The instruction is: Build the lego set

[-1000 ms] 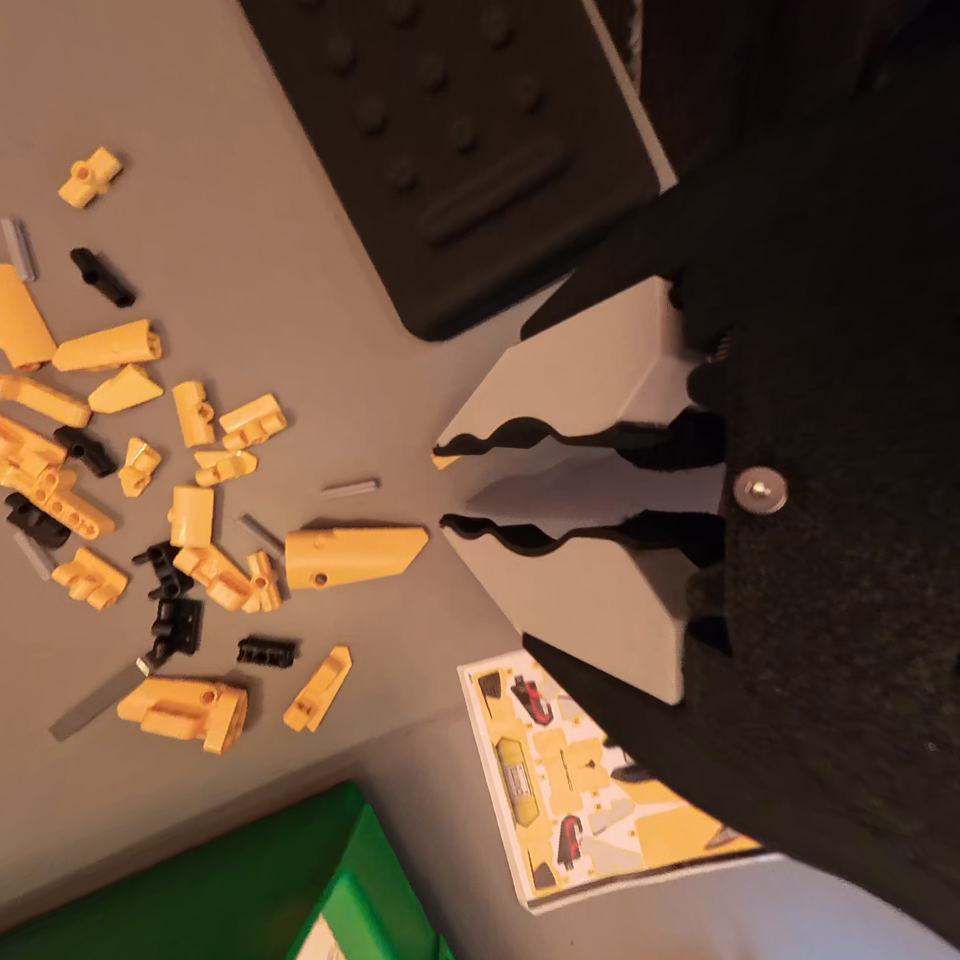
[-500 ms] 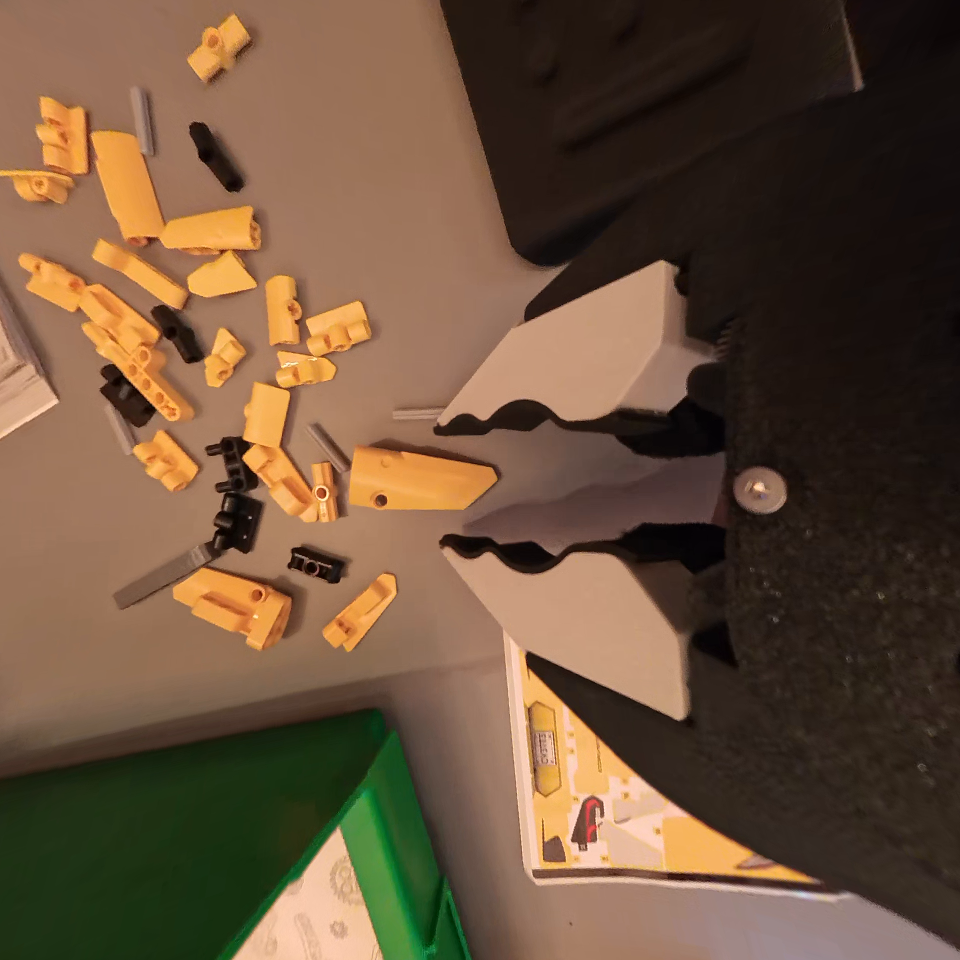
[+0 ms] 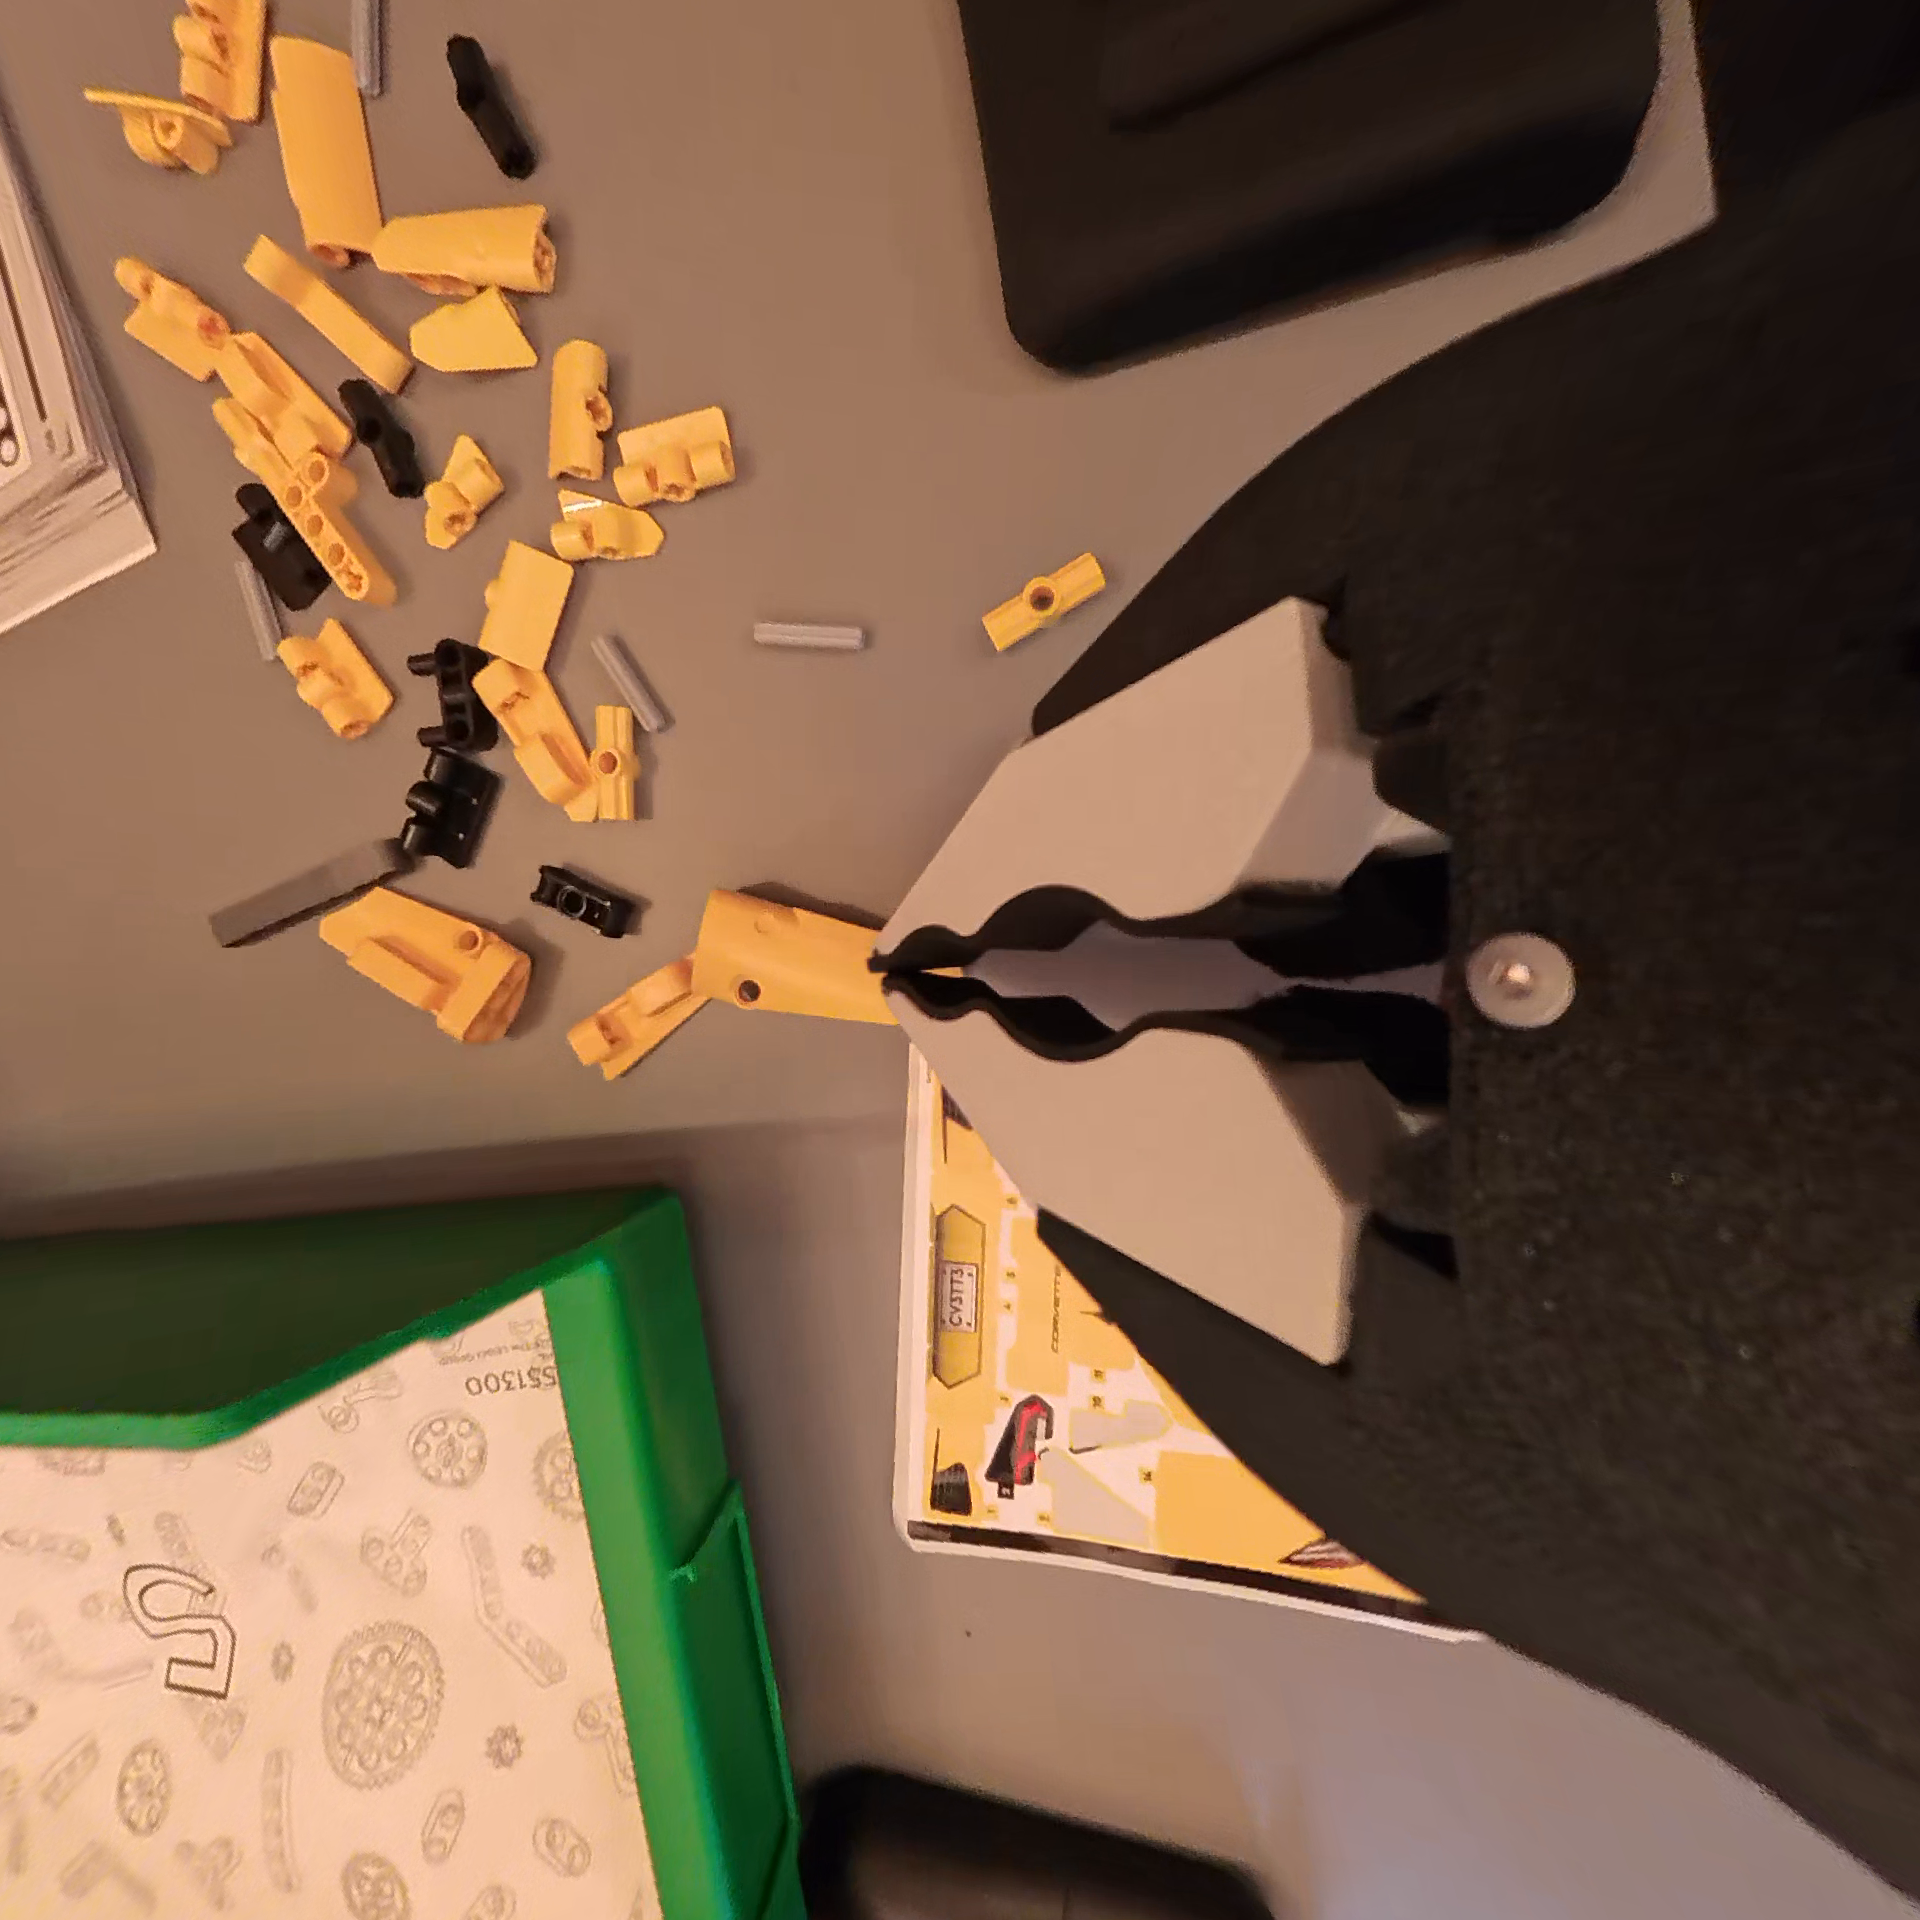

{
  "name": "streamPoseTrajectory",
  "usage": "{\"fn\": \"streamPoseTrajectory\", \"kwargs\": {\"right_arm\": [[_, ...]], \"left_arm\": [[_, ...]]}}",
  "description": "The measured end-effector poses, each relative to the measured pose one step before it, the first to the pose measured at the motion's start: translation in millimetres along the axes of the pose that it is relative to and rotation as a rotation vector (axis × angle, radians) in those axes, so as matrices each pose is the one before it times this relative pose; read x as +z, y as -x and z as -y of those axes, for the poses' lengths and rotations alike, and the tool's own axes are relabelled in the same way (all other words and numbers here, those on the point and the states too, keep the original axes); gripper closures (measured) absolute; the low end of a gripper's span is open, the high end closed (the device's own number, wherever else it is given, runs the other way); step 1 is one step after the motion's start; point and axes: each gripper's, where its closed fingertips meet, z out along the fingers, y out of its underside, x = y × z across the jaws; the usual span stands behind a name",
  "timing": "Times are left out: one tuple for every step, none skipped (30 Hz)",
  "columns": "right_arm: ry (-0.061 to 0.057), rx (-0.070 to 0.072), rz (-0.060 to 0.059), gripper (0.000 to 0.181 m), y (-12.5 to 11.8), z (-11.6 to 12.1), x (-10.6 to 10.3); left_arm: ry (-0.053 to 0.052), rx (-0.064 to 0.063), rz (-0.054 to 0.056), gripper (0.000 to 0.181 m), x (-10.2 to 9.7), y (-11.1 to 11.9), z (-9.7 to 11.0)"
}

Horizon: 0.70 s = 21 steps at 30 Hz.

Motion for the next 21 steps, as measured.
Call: {"fn": "streamPoseTrajectory", "kwargs": {"right_arm": [[0.0004,-0.0001,0.0,0.166,-0.01,-0.08,0.11],[0.0006,0.0003,0.0007,0.166,0.12,-0.12,0.1],[0.0009,0.0001,0.0003,0.166,-0.05,-0.21,-0.01],[0.0,-0.0003,-0.0006,0.166,-0.01,-0.09,0.05],[-0.0002,0.0,0.0002,0.166,0.03,0.03,0.02],[0.0004,0.0004,0.0009,0.166,0.06,-0.01,0.05],[0.0011,0.0001,0.0008,0.166,0.12,-0.12,0.15],[0.0005,-0.0007,0.0001,0.166,0.16,-0.08,-0.04],[-0.0008,-0.0012,-0.0012,0.166,-0.05,0.13,-0.09],[-0.0007,-0.0006,-0.0005,0.166,-0.11,0.2,-0.15],[-0.0005,0.0004,0.0005,0.166,0.0,0.19,-0.16],[-0.0007,0.0007,0.0005,0.166,0.02,0.16,-0.22],[-0.0011,0.0005,0.0,0.166,-0.06,0.22,-0.2],[-0.0004,0.0001,0.0004,0.166,-0.04,0.09,-0.11],[0.001,-0.0003,0.0003,0.166,0.11,-0.08,0.02],[0.0004,-0.0008,-0.0005,0.166,-0.03,-0.05,-0.03],[0.0,-0.0009,-0.0004,0.166,0.08,-0.04,0.13],[0.0011,-0.0005,0.0003,0.166,0.1,-0.19,0.06],[0.001,-0.0003,0.0,0.166,-0.03,-0.17,0.07],[0.0004,-0.0004,-0.0002,0.166,0.04,-0.16,0.17],[0.0006,-0.0002,0.0,0.166,-0.02,-0.16,0.02]], "left_arm": [[0.0016,0.0043,-0.0082,0.181,-0.56,-1.35,-0.18],[-0.0018,0.0113,-0.0017,0.181,-0.36,-1.23,0.44],[-0.0048,0.0153,-0.0011,0.181,-0.19,-2.01,1.01],[-0.0064,0.0155,-0.0006,0.181,0.1,-2.49,1.58],[-0.0067,0.0124,0.0009,0.181,0.56,-2.44,1.83],[-0.0035,0.01,-0.0024,0.181,0.98,-3.07,1.51],[0.0006,0.0096,-0.0067,0.18,1.45,-3.62,1.01],[0.001,0.0083,-0.0057,0.178,1.54,-3.38,1.04],[0.0016,0.008,-0.0046,0.176,1.48,-3.15,0.79],[0.0018,0.0069,-0.0032,0.174,1.13,-2.6,0.78],[-0.0001,0.0054,-0.0043,0.172,0.94,-2.57,1.09],[-0.0024,0.0038,-0.0078,0.171,0.45,-2.9,1.25],[-0.0044,0.0014,-0.0163,0.169,0.27,-3.8,1.38],[-0.0049,-0.0006,-0.0377,0.166,0.1,-7.25,1.22],[-0.004,-0.001,-0.0457,0.163,0.16,-8.72,1.25],[-0.0066,0.0001,-0.032,0.16,0.37,-6.75,1.88],[-0.007,0.0039,-0.0144,0.158,0.57,-3.91,2.26],[-0.0058,0.0051,-0.0028,0.156,0.54,-1.97,2.07],[-0.0017,0.0031,-0.0058,0.155,0.41,-2.05,1.2],[0.0023,0.0005,-0.0131,0.154,0.46,-2.87,0.1],[0.0046,0.0002,-0.0089,0.154,0.43,-1.89,-0.69]]}}
